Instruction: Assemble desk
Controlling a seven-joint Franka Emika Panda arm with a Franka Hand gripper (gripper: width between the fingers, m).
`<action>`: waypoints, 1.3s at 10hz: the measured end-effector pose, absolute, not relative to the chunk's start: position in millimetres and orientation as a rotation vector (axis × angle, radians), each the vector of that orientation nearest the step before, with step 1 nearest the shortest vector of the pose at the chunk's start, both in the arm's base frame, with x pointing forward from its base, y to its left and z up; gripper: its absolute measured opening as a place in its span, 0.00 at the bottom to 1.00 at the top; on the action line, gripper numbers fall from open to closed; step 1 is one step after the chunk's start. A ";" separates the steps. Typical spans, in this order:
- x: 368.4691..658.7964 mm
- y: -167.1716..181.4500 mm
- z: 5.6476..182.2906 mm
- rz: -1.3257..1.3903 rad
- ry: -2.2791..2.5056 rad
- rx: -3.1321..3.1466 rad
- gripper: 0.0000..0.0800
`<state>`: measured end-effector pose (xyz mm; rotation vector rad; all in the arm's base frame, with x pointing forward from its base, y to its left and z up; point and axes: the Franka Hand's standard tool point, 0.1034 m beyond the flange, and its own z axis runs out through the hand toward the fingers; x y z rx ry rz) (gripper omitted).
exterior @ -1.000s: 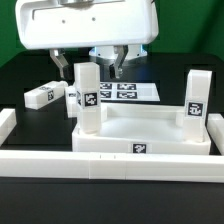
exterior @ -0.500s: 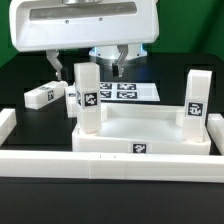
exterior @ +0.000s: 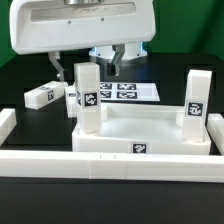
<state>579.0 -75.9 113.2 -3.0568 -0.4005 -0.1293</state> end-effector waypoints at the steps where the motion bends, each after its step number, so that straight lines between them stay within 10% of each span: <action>1: 579.0 -76.0 113.2 -0.130 -0.400 -3.057 0.36; 6: 578.9 -75.7 112.9 -0.128 -0.327 -3.060 0.36; 13: 579.3 -65.5 111.4 -0.078 0.961 -2.874 0.36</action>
Offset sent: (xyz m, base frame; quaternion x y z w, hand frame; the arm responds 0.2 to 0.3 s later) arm 0.0000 0.0000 0.0000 0.0000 0.0000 0.0650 0.9979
